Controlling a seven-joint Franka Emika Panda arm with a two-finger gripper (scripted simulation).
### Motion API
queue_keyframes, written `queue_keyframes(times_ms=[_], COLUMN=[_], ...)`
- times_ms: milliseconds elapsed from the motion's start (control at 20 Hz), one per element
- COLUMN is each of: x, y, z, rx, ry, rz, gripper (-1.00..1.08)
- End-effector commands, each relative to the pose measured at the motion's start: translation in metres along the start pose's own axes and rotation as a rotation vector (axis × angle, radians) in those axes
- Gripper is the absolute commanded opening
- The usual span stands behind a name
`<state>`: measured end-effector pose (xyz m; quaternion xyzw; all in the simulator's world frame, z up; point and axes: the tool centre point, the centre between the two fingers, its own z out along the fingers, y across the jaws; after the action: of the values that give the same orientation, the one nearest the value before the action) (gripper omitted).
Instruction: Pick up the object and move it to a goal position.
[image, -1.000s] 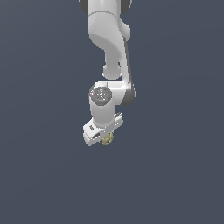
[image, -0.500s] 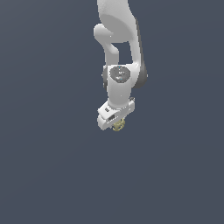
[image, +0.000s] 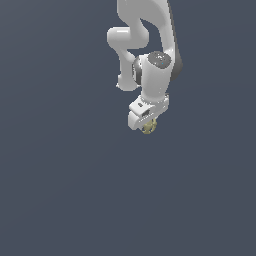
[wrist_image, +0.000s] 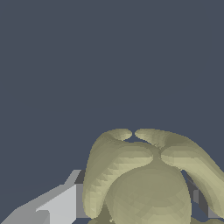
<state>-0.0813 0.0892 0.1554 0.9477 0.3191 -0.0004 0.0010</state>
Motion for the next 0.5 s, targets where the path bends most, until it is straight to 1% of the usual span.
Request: queue_keyframes(times_ms=[0,200,450], x=[-0.002,-0.003,-0.003], y=[-0.018,-0.038,-0.051], z=[-0.009,-0.019,-0.026], rx=[0.000,0.000,0.000], ry=[0.000,0.000,0.001], rz=[0.001,0.001,0.001], gripper=[-1.00,-1.00,-1.00])
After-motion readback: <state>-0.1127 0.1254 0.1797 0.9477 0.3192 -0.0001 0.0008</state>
